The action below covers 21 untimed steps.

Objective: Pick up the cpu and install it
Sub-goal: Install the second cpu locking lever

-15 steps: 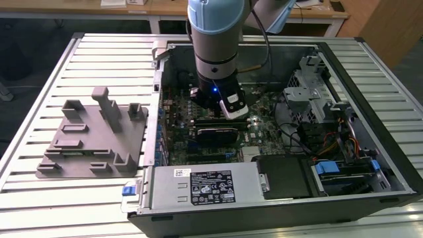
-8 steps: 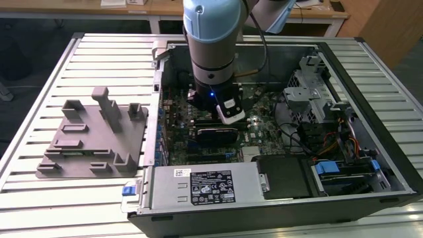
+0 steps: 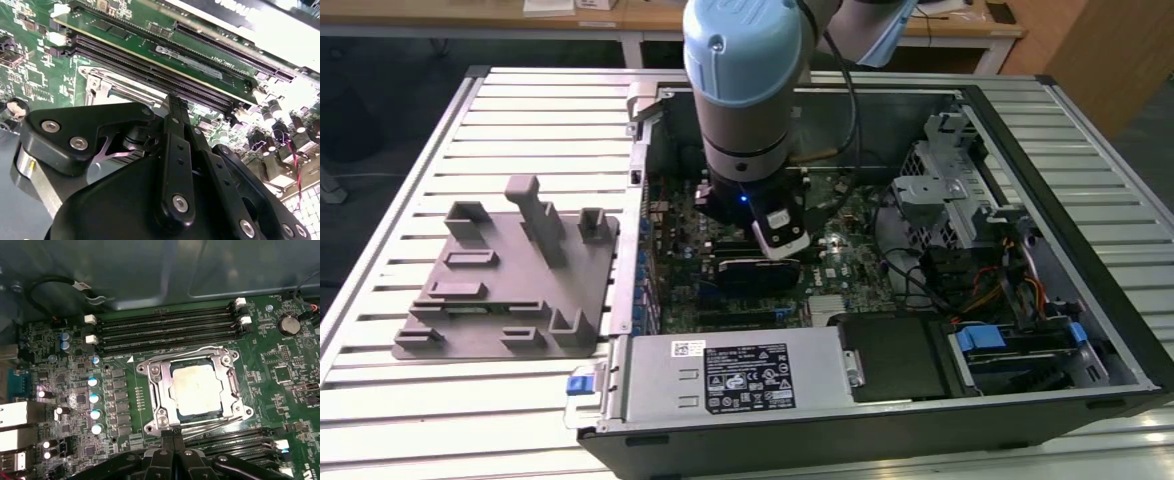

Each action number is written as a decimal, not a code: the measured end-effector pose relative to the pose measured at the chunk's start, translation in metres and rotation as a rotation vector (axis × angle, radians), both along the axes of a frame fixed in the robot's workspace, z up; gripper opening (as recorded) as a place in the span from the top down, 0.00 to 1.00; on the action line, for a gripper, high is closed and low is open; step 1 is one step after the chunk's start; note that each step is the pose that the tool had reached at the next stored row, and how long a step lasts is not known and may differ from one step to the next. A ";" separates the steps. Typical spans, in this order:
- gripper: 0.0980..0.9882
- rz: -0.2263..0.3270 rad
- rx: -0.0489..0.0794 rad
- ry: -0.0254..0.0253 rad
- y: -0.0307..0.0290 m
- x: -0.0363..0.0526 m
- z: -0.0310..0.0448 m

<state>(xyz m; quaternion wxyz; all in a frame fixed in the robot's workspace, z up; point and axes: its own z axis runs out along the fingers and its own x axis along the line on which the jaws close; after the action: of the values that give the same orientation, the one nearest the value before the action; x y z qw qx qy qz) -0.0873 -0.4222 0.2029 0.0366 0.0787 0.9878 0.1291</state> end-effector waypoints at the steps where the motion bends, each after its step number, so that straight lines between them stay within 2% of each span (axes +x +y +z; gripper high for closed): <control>1: 0.99 0.000 0.005 0.0000 -0.0011 -0.0004 -0.0007; 5: 0.99 0.002 0.026 0.0000 -0.0021 -0.0024 -0.0037; 11: 0.99 0.006 0.035 0.0001 -0.0021 -0.0064 -0.0067; 17: 0.99 0.011 0.055 0.0000 -0.0020 -0.0068 -0.0102; 21: 0.99 0.014 0.058 0.0001 -0.0020 -0.0077 -0.0119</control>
<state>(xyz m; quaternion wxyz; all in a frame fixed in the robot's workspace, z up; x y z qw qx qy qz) -0.0949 -0.4242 0.1910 0.0333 0.0727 0.9842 0.1581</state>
